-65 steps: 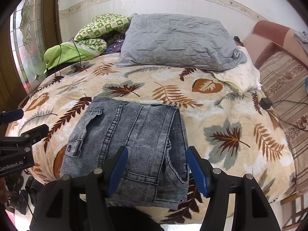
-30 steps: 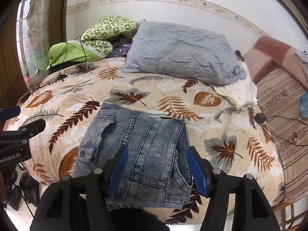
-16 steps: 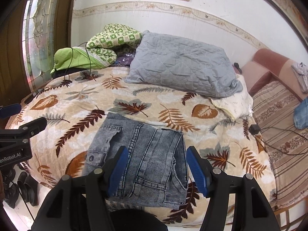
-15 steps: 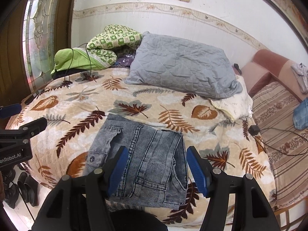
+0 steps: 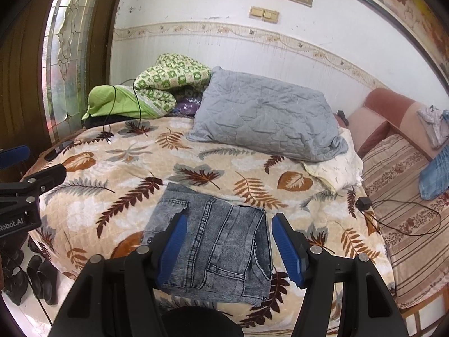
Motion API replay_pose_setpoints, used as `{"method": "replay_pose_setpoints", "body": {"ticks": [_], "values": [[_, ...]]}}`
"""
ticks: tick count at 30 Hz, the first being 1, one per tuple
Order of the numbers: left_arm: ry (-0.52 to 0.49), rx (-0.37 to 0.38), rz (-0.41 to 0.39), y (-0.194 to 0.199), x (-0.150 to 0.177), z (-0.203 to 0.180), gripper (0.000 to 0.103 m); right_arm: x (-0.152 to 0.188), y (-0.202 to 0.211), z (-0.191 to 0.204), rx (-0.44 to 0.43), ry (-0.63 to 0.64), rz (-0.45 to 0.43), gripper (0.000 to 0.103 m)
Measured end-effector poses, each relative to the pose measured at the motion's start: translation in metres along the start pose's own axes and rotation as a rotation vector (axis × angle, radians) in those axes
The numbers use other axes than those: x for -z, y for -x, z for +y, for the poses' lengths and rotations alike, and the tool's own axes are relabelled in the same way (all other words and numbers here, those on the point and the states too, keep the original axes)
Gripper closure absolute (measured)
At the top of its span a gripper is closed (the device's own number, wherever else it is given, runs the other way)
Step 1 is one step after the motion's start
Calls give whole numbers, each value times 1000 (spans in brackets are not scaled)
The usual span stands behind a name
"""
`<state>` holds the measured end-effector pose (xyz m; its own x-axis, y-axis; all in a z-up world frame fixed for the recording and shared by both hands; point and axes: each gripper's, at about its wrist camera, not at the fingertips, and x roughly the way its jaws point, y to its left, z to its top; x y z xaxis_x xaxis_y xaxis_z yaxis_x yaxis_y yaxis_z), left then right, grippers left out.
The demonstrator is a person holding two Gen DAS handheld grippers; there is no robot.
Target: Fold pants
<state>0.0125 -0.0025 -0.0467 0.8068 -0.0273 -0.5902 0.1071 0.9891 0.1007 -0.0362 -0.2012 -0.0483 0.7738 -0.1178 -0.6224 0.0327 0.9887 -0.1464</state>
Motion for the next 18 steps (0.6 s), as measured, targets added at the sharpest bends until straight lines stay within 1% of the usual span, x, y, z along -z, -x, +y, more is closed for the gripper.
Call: {"method": "replay_pose_setpoints", "body": {"ticks": [4, 9, 18], "values": [[2, -6, -11, 3, -3, 3, 16, -2, 6, 4, 1, 7, -18, 34], [4, -12, -5, -2, -3, 3, 16, -2, 2, 5, -3, 6, -13, 34], [-3, -22, 54, -30, 2, -1, 16, 4, -22, 1, -14, -10, 27, 34]]}}
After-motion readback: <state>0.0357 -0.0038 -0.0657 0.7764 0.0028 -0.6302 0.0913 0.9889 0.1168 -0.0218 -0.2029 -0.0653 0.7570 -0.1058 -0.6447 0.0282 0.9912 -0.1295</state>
